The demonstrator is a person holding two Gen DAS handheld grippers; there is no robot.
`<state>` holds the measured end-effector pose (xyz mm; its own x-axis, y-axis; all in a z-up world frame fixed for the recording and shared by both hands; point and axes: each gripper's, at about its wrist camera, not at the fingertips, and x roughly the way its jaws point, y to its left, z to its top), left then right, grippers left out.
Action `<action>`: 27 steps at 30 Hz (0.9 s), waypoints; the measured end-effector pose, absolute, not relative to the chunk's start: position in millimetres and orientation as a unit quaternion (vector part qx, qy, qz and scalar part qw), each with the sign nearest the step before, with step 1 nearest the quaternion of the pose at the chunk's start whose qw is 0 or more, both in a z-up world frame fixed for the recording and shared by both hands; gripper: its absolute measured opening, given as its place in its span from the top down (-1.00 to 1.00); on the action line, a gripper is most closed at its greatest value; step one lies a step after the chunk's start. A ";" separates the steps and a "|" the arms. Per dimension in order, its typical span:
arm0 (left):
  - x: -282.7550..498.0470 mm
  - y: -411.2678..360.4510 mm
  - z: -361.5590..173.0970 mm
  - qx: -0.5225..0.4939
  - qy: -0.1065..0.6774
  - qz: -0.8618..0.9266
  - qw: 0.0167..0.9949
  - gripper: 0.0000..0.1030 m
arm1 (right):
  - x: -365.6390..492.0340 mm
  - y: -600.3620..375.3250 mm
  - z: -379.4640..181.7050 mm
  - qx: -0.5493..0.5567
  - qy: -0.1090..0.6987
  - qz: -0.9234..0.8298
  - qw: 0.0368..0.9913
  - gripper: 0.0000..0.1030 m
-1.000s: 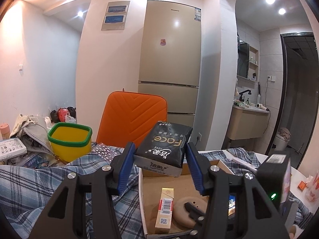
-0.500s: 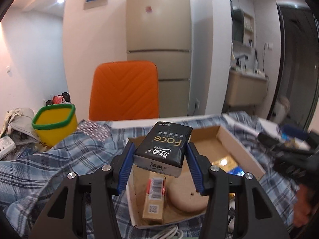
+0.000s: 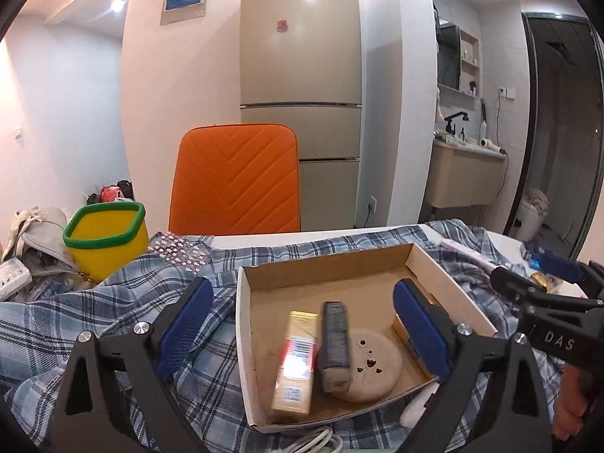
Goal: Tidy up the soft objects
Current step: 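Lower the coaster and tissue pack into the box and open both grippers, then withdraw both grippers from the box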
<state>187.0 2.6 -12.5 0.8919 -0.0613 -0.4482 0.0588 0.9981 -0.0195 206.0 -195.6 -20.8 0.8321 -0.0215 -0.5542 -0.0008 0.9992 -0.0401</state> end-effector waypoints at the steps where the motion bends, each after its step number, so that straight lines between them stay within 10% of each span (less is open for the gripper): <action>1: 186.7 3.3 -11.9 -0.004 0.230 -0.030 0.973 -0.86 | 206.3 -198.8 -20.1 -0.013 0.289 -0.007 0.957 -0.66; 27: 74.4 22.5 20.6 -0.019 0.115 -0.045 0.992 -0.86 | 128.0 -201.3 16.5 0.018 0.190 0.044 0.981 -0.66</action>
